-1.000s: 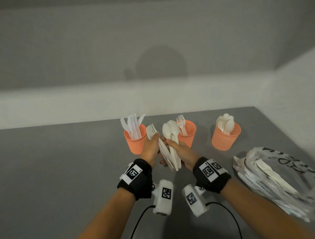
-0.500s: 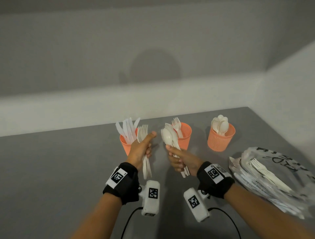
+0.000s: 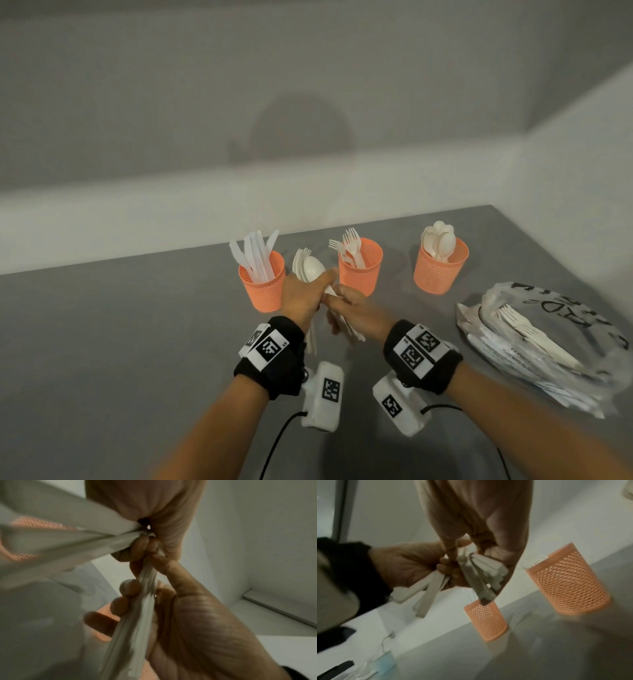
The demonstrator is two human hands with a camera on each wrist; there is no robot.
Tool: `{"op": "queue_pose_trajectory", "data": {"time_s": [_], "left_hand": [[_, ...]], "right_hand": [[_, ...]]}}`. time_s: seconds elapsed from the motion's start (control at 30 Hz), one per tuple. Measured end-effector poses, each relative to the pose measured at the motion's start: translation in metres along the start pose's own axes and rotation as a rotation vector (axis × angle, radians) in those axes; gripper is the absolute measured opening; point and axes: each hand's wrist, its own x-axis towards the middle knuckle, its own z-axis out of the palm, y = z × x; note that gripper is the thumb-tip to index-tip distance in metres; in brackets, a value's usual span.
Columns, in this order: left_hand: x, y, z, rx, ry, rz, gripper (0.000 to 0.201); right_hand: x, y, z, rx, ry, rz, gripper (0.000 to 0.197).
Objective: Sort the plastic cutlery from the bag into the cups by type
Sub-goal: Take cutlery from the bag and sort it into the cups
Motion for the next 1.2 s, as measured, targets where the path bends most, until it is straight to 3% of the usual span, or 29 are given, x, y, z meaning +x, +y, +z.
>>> {"op": "queue_pose_trajectory", "data": {"time_s": [0.07,0.17,0.3,0.57,0.77,1.0,1.1,1.2], "left_hand": [[0.0,0.0,0.003,-0.033,-0.044,0.003,0.021],[0.002,-0.001,0.001,-0.162,-0.053,-0.106,0.028],[0.003,-0.011,-0.002,-0.317,0.017,-0.328,0.031],[-0.008,0.005,0.035,-0.08,-0.054,0.002,0.024],[-0.011,0.007,0.06,-0.153,-0.053,-0.021,0.019],[0.001,0.003,0.078,-0.164,-0.015,-0.021,0.027],[0.004,-0.001,0.082,-0.284,-0.053,-0.088,0.021],[0.006,-0.009,0.087,-0.223,-0.077,-0.023,0.018]], "right_hand": [[-0.001,0.006,0.001,0.145,0.061,0.043,0.019],[-0.003,0.01,-0.007,0.335,0.135,0.089,0.029],[-0.004,0.012,-0.019,0.295,0.181,0.076,0.03],[-0.011,0.012,-0.032,0.14,0.173,0.03,0.025],[-0.015,0.014,-0.058,0.264,0.128,0.081,0.038],[-0.018,0.021,-0.094,0.474,0.144,0.104,0.028],[-0.017,0.024,-0.11,0.468,0.165,0.042,0.015],[-0.017,0.024,-0.124,0.419,0.195,-0.048,0.006]]}}
